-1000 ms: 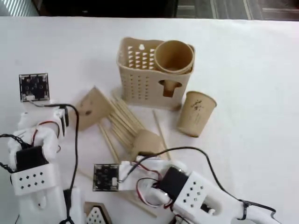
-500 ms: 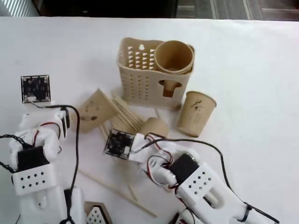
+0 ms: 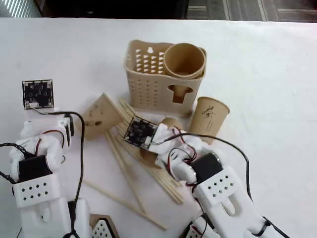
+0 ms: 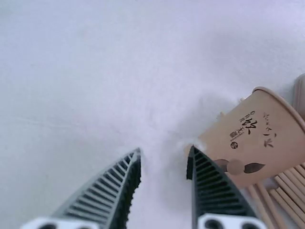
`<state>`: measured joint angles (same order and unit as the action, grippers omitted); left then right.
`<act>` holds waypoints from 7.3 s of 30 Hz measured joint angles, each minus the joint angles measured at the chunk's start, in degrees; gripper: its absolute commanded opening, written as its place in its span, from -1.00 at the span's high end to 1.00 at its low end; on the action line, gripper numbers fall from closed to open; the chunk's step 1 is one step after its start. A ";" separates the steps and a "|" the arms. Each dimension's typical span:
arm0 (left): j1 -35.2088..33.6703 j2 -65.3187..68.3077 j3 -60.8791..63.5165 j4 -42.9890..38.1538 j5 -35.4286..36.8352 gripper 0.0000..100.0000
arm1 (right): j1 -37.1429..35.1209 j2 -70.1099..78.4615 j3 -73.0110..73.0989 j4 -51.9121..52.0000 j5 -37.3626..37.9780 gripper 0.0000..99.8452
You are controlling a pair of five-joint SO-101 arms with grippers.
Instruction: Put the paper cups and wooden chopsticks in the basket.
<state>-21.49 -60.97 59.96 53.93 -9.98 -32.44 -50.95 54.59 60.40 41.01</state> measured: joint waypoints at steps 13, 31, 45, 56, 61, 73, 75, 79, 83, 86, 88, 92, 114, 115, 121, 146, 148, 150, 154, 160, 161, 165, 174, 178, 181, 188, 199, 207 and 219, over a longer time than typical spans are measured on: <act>0.00 0.00 5.36 -4.66 0.00 0.66 | 3.87 0.18 -20.40 18.02 0.70 0.96; 0.00 0.00 9.58 -8.00 4.22 0.66 | 3.87 -0.09 -55.38 24.62 -9.23 0.96; 0.00 0.00 11.08 -10.73 4.22 0.66 | 15.74 12.40 -56.09 7.91 -17.93 0.96; 0.00 0.00 11.08 -10.73 4.22 0.66 | 21.45 21.27 -56.09 6.07 -27.87 0.96; 0.00 0.00 11.08 -10.73 4.22 0.66 | 22.86 24.70 -56.09 6.07 -31.12 0.82; 0.00 0.00 11.08 -10.73 4.22 0.66 | 23.74 26.99 -64.44 9.85 -35.34 0.62; 0.00 0.00 11.08 -10.73 4.22 0.66 | 24.79 26.99 -66.02 11.43 -35.34 0.62; 0.00 0.00 11.08 -10.73 4.22 0.66 | 24.44 27.16 -66.37 12.84 -35.34 0.62; 0.00 0.00 11.08 -10.73 4.22 0.66 | 23.82 30.77 -66.37 12.66 -35.43 0.62; 0.00 0.00 11.08 -10.73 4.22 0.66 | 23.74 36.13 -66.37 9.67 -35.43 0.62; 0.00 0.00 11.08 -10.73 4.22 0.66 | 24.26 39.47 -66.37 7.03 -35.43 0.62; 0.00 0.00 11.08 -10.73 4.22 0.66 | 25.76 42.73 -66.29 1.32 -35.43 0.61; 0.00 0.00 13.63 -13.45 4.22 0.66 | 33.32 40.00 -78.42 35.60 -35.43 0.61; 0.00 0.00 13.63 -13.45 4.22 0.66 | 34.73 40.00 -78.42 36.48 -35.43 0.61; 0.00 0.00 13.63 -13.45 4.22 0.66 | 40.44 40.00 -71.12 33.14 -35.43 0.61; 0.00 0.00 13.63 -13.45 4.22 0.66 | 37.10 59.78 -57.05 18.11 1.41 0.43; 0.00 0.00 13.63 -13.45 4.22 0.66 | 37.19 60.22 -57.05 17.14 1.41 0.43; 0.00 0.00 13.63 -13.45 4.22 0.66 | 37.19 60.40 -57.05 16.79 1.41 0.43; 0.00 0.00 13.63 -13.45 4.22 0.66 | 37.19 60.31 -56.97 17.14 1.41 0.43; 0.00 0.00 13.63 -13.45 4.22 0.66 | 37.19 54.77 -56.88 18.64 1.41 0.43; 0.00 0.00 13.63 -13.45 4.22 0.66 | 37.19 53.10 -56.88 18.73 1.41 0.43; 0.00 0.00 13.63 -13.45 4.22 0.66 | 37.19 46.95 -56.88 18.81 -0.09 0.43; 0.00 0.00 13.63 -13.45 4.22 0.66 | 40.00 47.30 -56.53 11.60 -17.85 0.43; 0.00 0.00 13.63 -13.45 4.22 0.66 | 39.74 55.21 -56.53 6.33 -24.70 0.43; 0.00 0.00 13.63 -13.45 4.22 0.66 | 39.74 60.66 -56.53 2.11 -26.46 0.43; 0.00 0.00 13.63 -13.45 4.22 0.66 | 38.42 66.29 -56.53 4.48 -26.73 0.43; 0.00 0.00 13.63 -13.45 4.22 0.66 | 38.51 66.29 -56.53 24.70 -26.73 0.43; 0.00 0.00 13.63 -13.45 4.22 0.66 | 38.42 66.29 -56.53 34.02 -26.46 0.43; 0.00 0.00 13.63 -13.45 4.22 0.66 | 44.40 54.59 -48.44 37.10 -7.38 0.65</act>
<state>-21.49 -60.97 73.58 40.48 -5.76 11.96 3.65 6.15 97.49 33.63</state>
